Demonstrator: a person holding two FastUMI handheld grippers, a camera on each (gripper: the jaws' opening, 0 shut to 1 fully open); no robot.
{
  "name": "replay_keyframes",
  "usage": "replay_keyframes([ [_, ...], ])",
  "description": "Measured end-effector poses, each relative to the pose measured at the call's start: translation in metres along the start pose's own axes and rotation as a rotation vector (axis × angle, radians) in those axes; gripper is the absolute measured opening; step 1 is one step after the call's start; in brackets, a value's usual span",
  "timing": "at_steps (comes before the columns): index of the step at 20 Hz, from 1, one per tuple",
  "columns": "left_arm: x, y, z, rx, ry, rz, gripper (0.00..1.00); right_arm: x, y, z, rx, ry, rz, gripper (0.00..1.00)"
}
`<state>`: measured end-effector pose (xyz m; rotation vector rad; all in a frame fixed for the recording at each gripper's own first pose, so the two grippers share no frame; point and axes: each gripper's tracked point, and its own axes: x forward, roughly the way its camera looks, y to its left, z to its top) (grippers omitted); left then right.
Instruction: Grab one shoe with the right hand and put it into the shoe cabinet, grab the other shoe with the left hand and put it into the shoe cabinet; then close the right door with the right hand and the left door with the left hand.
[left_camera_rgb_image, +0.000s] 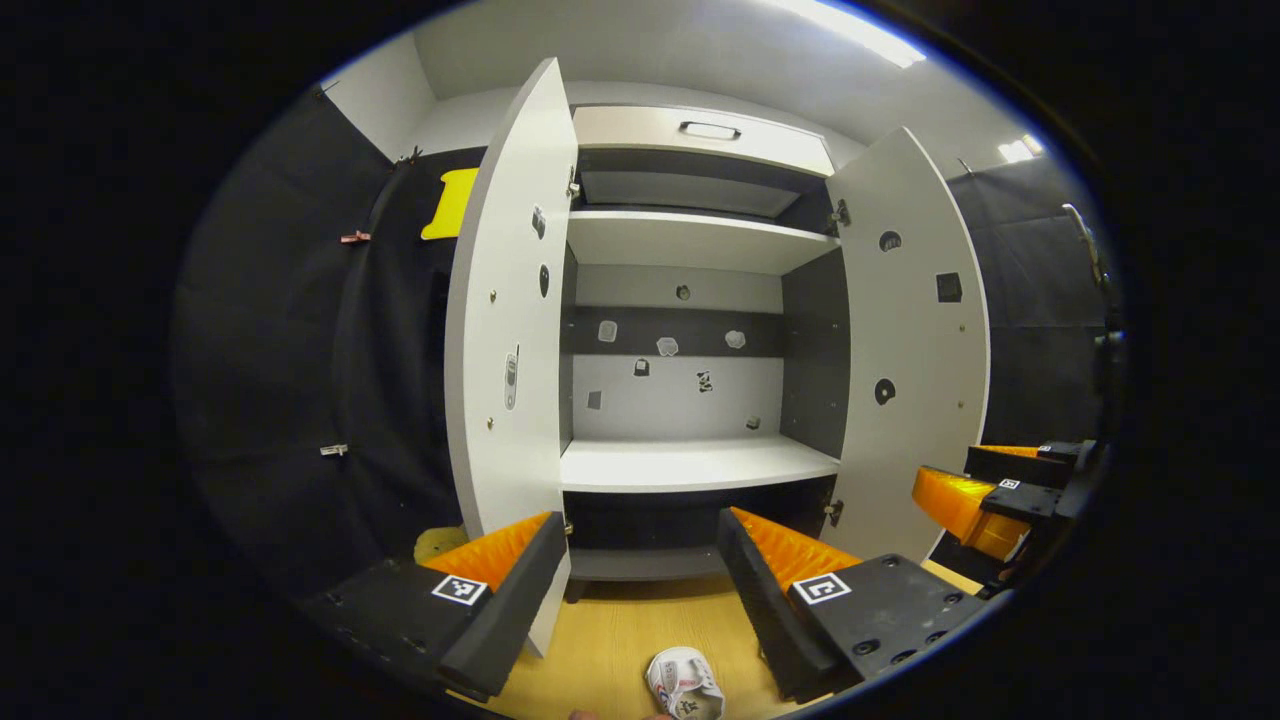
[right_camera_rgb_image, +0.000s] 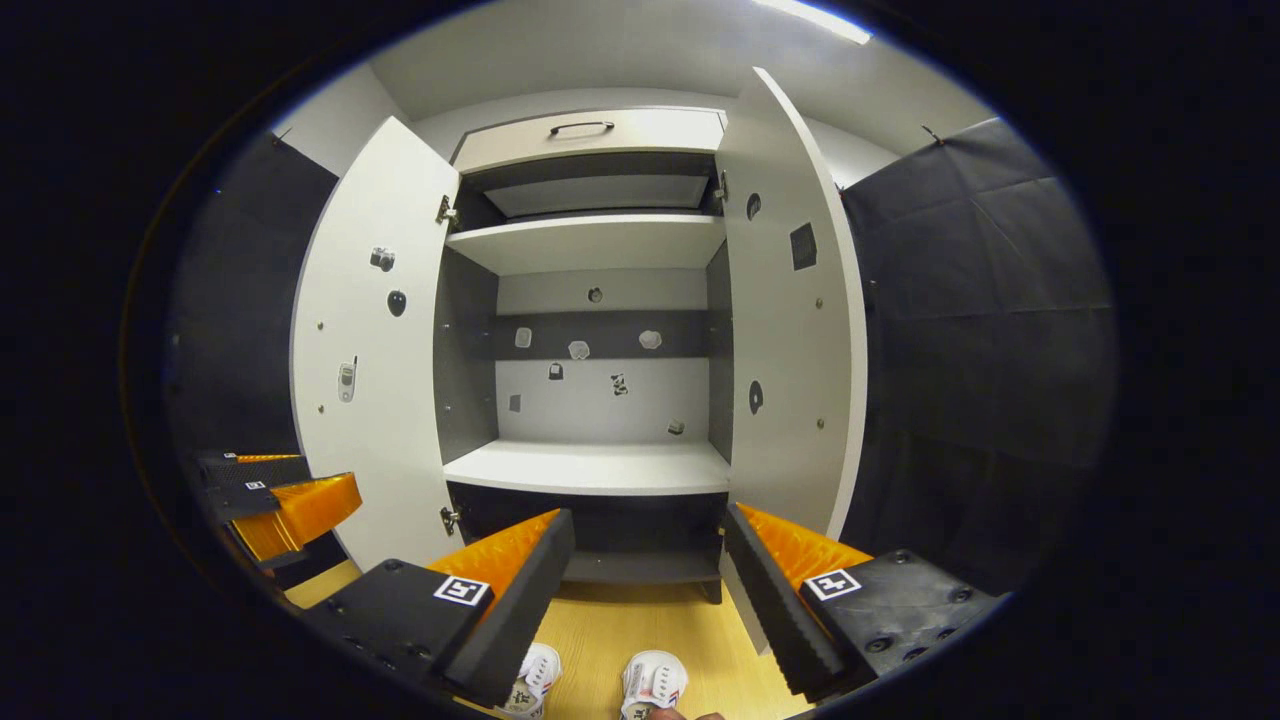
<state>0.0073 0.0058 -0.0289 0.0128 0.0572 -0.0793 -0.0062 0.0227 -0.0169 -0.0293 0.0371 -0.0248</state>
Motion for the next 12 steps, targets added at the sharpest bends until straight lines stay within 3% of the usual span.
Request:
replay_keyframes([
  [12,0.01,-0.007,-0.016,0.007,0.038,-0.032,0.95,0.007,-0.009,-0.013,0.006,0.029,-0.024,0.99],
])
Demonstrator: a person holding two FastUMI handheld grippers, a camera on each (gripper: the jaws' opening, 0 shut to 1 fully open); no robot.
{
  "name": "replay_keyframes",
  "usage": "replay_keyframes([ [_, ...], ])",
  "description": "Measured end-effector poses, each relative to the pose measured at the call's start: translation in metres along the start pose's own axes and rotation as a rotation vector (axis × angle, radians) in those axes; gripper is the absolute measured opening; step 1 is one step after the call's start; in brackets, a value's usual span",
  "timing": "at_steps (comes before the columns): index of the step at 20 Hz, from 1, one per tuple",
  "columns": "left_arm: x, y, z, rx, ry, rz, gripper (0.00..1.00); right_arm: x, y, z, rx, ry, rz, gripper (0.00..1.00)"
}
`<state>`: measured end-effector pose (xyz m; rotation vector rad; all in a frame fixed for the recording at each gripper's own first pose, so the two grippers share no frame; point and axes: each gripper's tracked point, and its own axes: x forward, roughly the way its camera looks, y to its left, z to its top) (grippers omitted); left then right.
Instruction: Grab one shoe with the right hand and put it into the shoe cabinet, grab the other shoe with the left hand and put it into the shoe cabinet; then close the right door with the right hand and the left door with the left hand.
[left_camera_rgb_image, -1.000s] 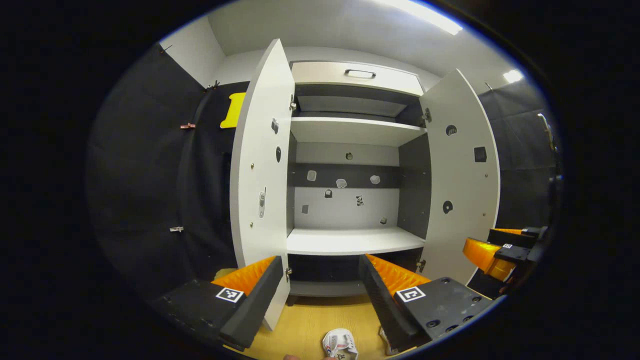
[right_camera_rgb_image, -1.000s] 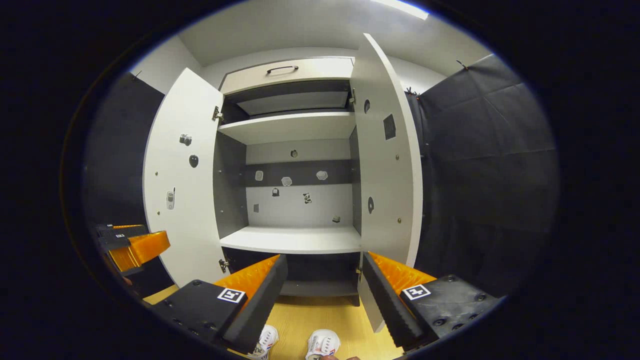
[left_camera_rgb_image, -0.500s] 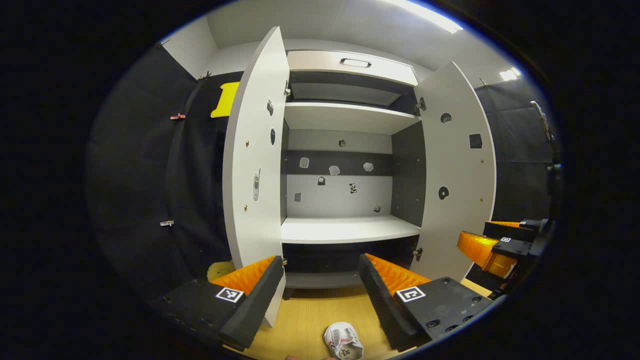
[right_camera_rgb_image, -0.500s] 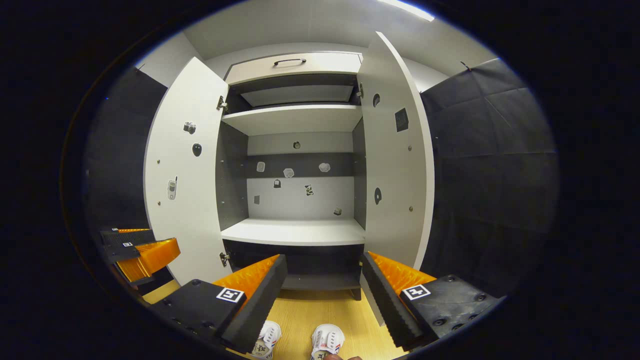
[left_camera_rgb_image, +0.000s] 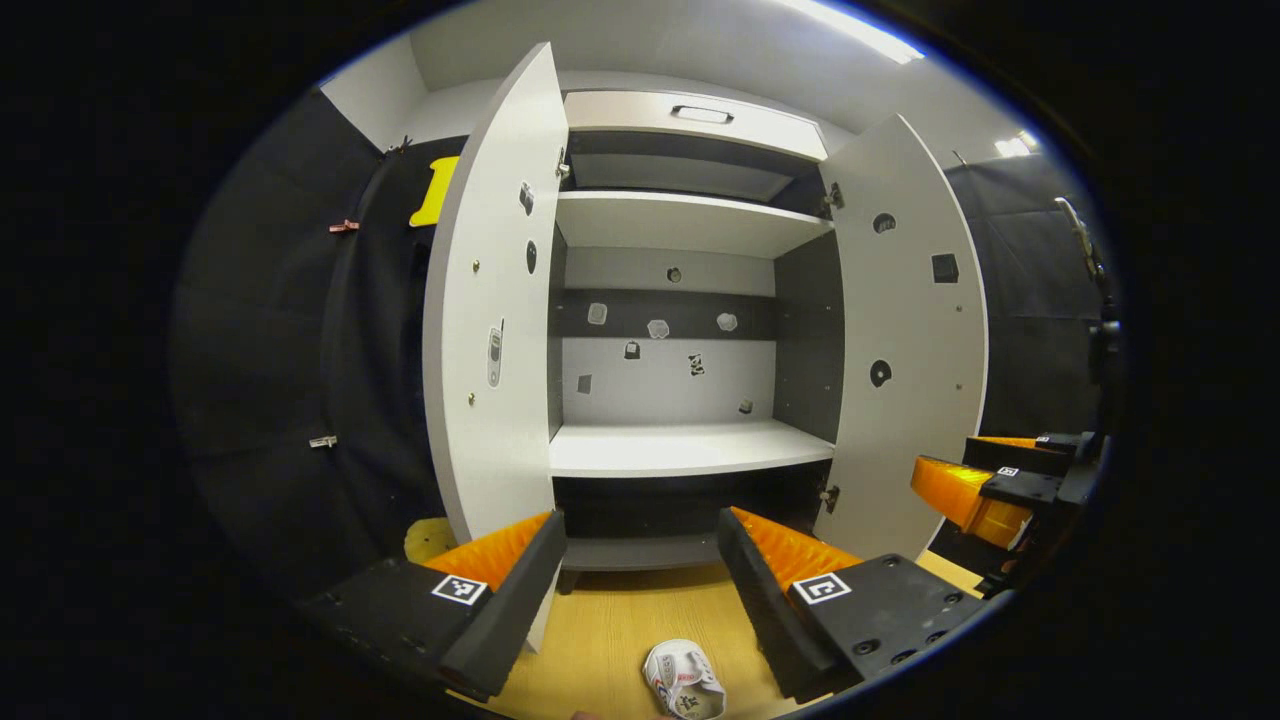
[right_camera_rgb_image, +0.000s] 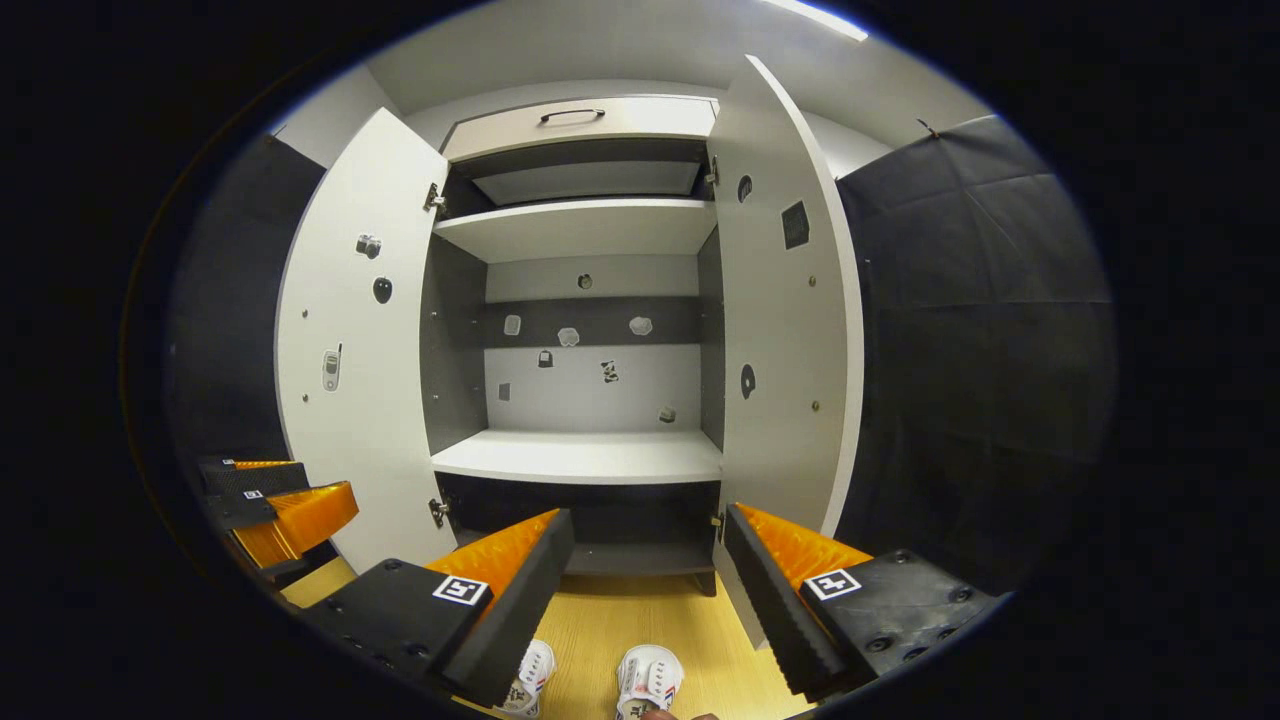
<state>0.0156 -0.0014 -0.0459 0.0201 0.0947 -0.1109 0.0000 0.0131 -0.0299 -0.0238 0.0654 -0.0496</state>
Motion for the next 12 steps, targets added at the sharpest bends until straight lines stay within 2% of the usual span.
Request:
replay_keyframes([
  [6,0.005,-0.001,-0.013,0.001,0.045,-0.005,0.95,0.001,-0.001,-0.025,0.002,0.075,0.011,0.99],
  [12,0.0,0.006,-0.035,0.028,0.085,0.005,0.95,-0.01,0.012,-0.101,0.013,0.309,0.058,0.99],
])
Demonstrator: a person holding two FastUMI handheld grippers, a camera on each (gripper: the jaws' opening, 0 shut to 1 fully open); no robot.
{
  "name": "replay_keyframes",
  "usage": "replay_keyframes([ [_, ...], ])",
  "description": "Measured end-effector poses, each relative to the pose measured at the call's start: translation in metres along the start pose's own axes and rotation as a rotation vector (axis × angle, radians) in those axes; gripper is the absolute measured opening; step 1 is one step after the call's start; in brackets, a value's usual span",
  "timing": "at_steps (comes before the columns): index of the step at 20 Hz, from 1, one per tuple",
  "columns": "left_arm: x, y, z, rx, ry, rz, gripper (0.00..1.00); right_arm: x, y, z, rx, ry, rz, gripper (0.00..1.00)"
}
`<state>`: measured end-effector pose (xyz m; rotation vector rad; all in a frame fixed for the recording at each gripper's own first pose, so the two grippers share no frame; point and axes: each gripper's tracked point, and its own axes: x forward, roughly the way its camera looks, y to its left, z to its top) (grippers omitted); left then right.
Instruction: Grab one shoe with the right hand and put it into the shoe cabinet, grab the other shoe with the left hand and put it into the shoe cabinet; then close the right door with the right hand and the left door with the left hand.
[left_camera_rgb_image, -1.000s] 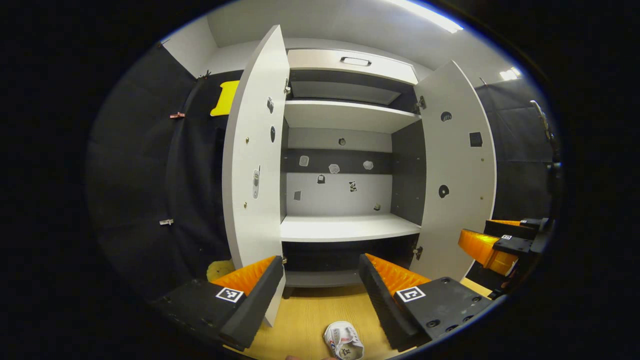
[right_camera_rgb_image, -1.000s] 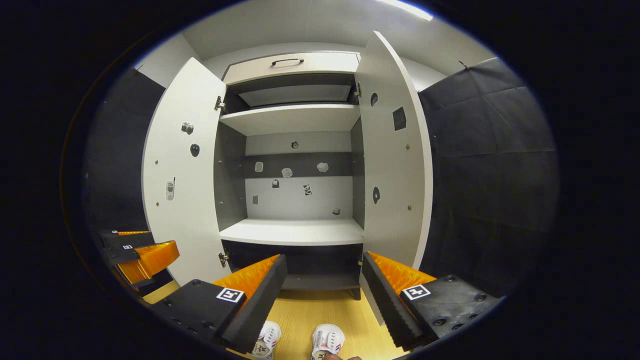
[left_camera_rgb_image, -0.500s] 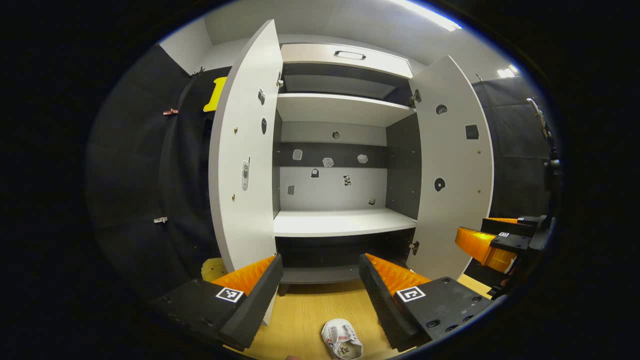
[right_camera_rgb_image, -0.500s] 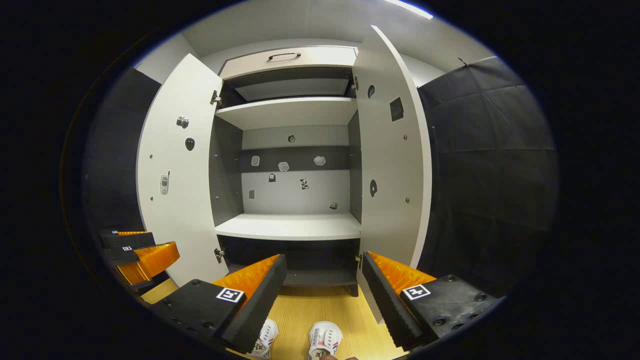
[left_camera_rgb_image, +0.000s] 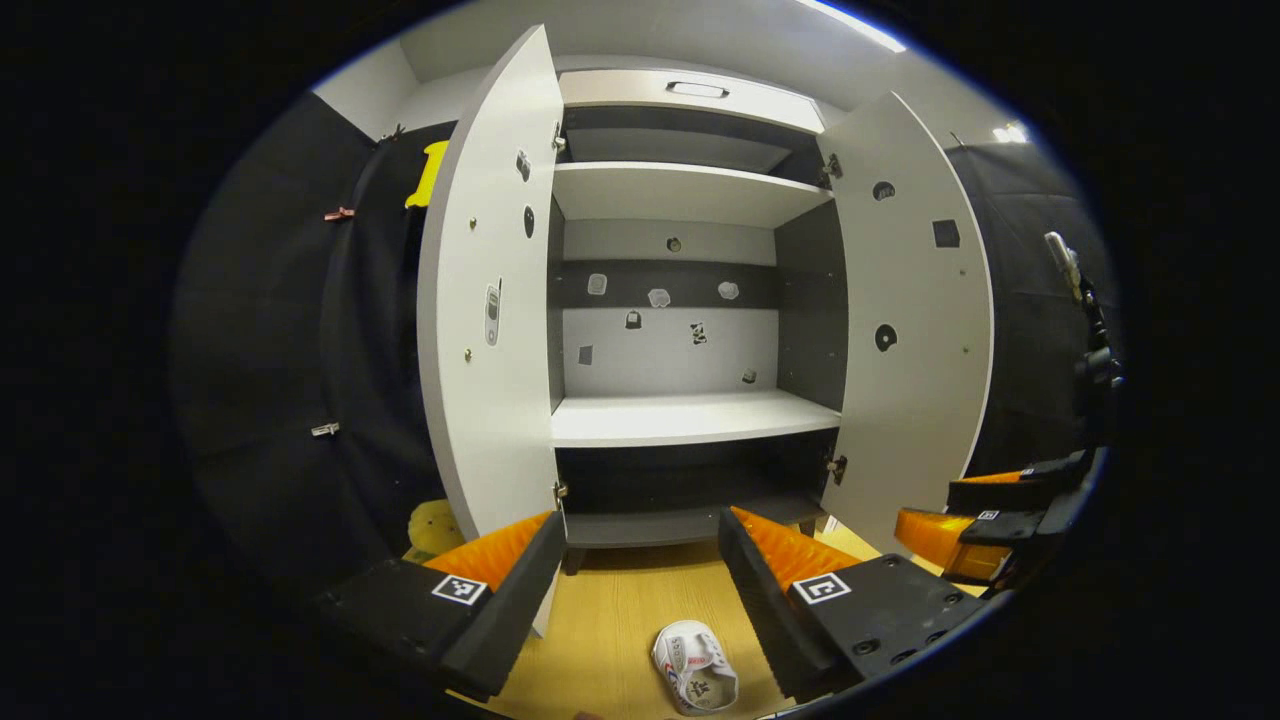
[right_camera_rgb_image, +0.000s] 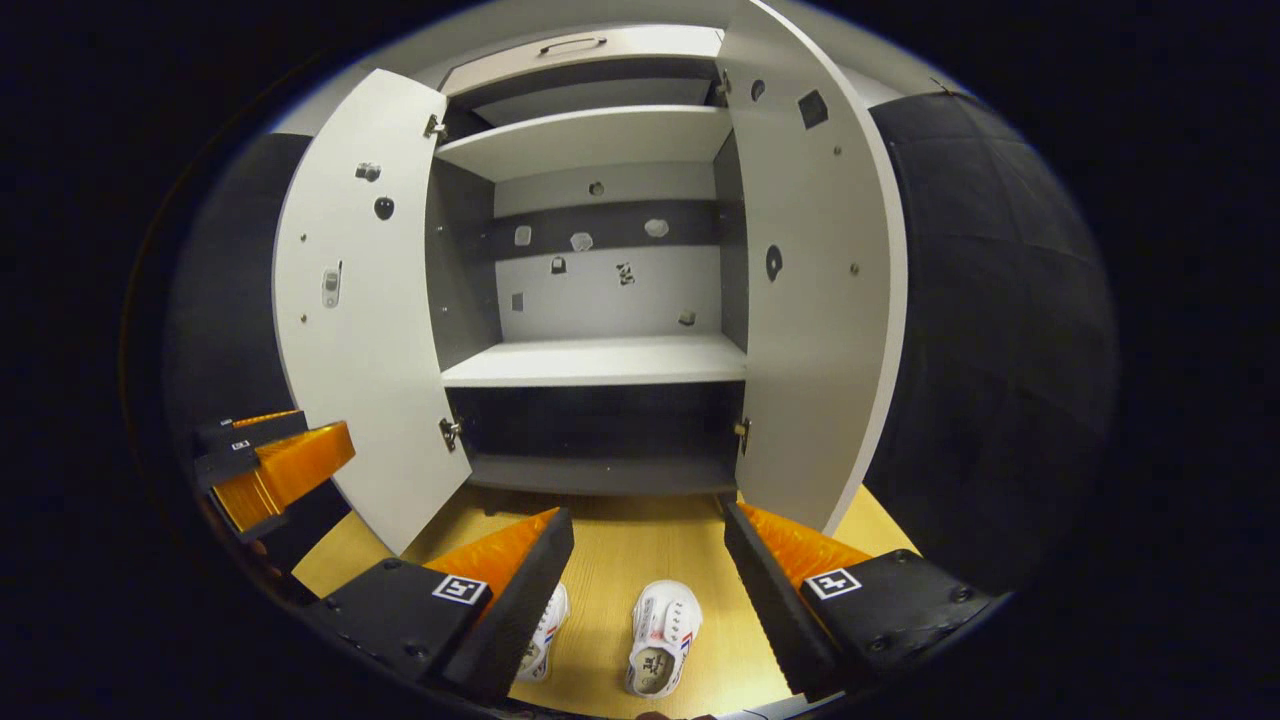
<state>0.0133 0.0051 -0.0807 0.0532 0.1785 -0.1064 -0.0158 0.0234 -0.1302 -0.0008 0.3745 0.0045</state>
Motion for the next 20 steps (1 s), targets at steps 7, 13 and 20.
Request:
replay_keyframes([
  [7,-0.007,0.015,-0.035,0.034,0.075,-0.019,0.95,0.011,0.021,-0.123,0.058,0.322,0.063,0.99],
  [13,-0.01,0.023,-0.072,0.009,0.147,-0.05,0.95,0.018,0.025,-0.214,0.099,0.544,0.049,0.99],
  [20,-0.02,0.039,-0.098,-0.025,0.187,-0.065,0.95,0.047,0.02,-0.274,0.108,0.612,0.024,0.99],
])
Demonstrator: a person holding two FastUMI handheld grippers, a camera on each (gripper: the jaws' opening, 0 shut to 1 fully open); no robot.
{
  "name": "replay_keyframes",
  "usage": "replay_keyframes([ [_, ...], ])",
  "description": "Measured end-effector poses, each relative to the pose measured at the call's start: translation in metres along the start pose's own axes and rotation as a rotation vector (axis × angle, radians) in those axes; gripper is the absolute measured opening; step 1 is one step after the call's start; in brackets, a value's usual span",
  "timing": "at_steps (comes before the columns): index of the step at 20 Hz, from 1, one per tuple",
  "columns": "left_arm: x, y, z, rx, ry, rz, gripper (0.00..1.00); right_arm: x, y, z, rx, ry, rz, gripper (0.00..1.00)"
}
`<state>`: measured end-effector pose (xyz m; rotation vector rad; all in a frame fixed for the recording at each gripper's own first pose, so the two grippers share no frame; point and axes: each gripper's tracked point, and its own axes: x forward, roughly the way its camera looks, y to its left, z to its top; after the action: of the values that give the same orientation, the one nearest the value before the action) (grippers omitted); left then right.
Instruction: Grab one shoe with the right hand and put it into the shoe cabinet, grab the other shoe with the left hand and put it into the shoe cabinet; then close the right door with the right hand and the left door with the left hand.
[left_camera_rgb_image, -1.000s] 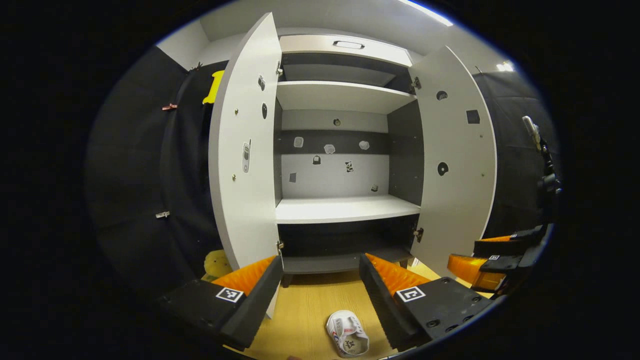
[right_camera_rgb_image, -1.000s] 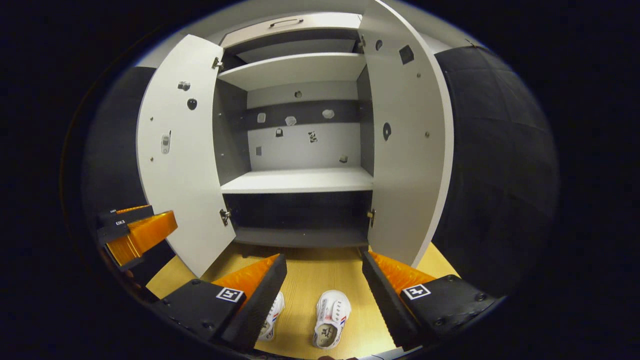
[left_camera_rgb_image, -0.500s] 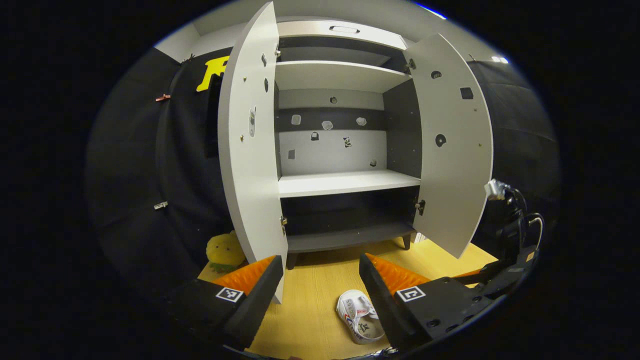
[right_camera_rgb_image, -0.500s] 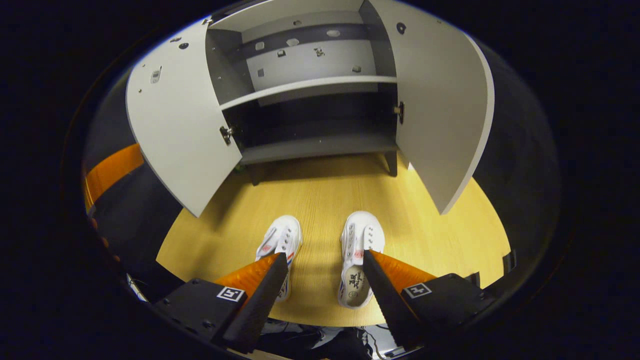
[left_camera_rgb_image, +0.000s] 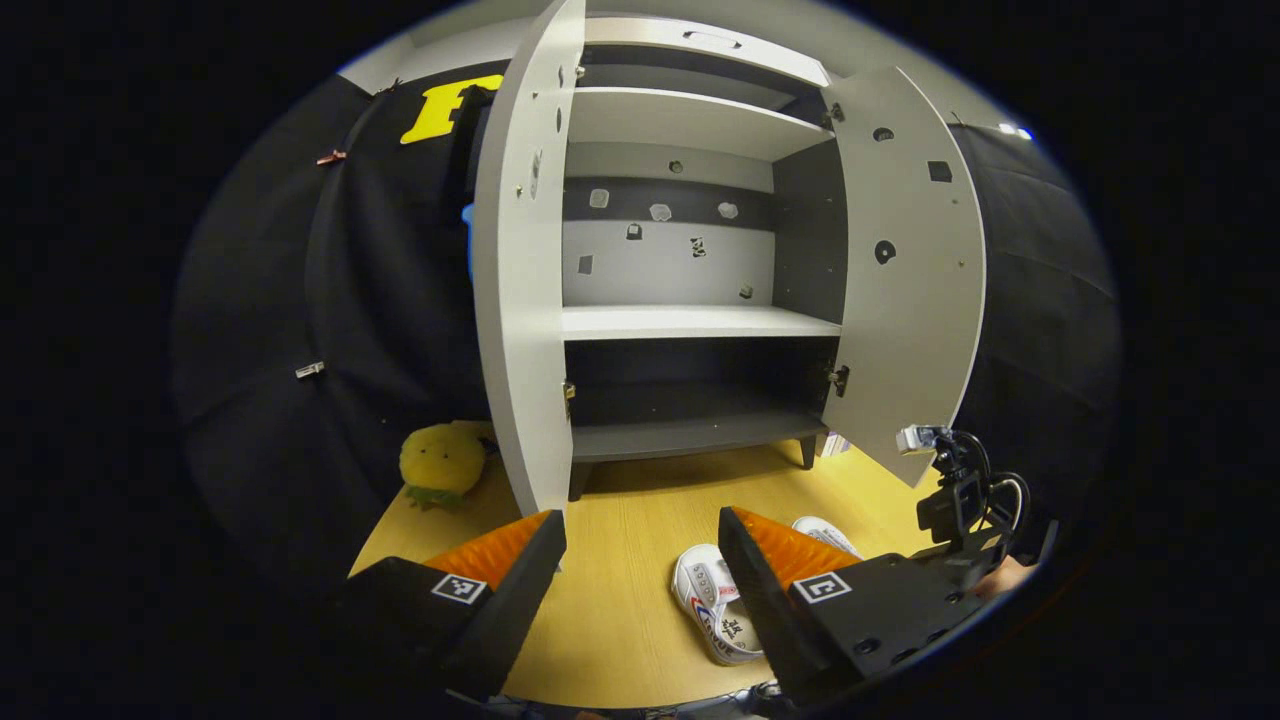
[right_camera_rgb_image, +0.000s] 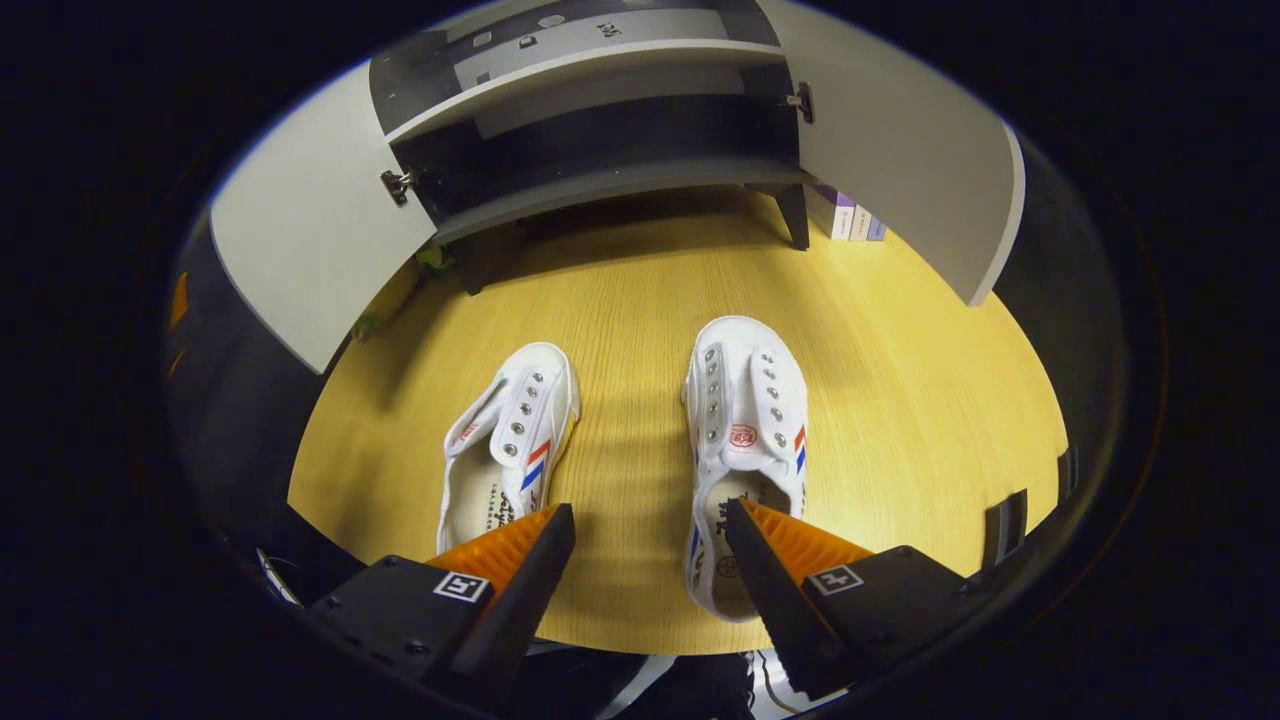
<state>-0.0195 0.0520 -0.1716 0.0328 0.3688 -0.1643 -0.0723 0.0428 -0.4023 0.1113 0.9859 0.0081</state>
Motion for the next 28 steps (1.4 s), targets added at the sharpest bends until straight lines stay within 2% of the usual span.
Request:
replay_keyframes([
  [5,-0.009,0.02,-0.013,-0.02,0.008,0.038,0.95,0.024,0.002,0.007,0.086,-0.013,0.016,0.97],
  [9,-0.013,0.036,-0.028,-0.058,0.04,0.078,0.95,0.044,-0.003,0.012,0.09,-0.01,-0.032,0.93],
  [11,-0.015,0.041,-0.031,-0.082,0.045,0.092,0.95,0.05,-0.006,0.02,0.115,-0.03,-0.053,0.78],
  [13,-0.016,0.044,-0.033,-0.089,0.049,0.1,0.95,0.056,-0.01,0.024,0.13,-0.036,-0.08,0.72],
  [15,-0.014,0.044,-0.034,-0.071,0.05,0.101,0.95,0.059,-0.019,0.026,0.133,-0.043,-0.126,0.6],
  [16,-0.013,0.043,-0.033,-0.057,0.049,0.099,0.95,0.059,-0.024,0.028,0.138,-0.048,-0.142,0.42],
  [17,-0.012,0.04,-0.033,-0.042,0.046,0.09,0.95,0.059,-0.028,0.027,0.14,-0.05,-0.15,0.34],
  [18,-0.011,0.036,-0.033,-0.028,0.046,0.08,0.95,0.058,-0.03,0.028,0.146,-0.053,-0.155,0.19],
  [21,-0.007,0.023,-0.034,-0.006,0.049,0.047,0.95,0.059,-0.03,0.028,0.144,-0.048,-0.151,0.15],
  [22,-0.006,0.017,-0.034,-0.005,0.049,0.037,0.95,0.06,-0.028,0.027,0.133,-0.05,-0.142,0.09],
  [24,-0.004,0.009,-0.034,0.002,0.049,0.022,0.95,0.061,-0.027,0.03,0.126,-0.06,-0.143,0.06],
  [28,0.0,-0.004,-0.033,0.022,0.056,-0.001,0.95,0.045,-0.029,0.048,0.138,-0.123,-0.127,0.05],
])
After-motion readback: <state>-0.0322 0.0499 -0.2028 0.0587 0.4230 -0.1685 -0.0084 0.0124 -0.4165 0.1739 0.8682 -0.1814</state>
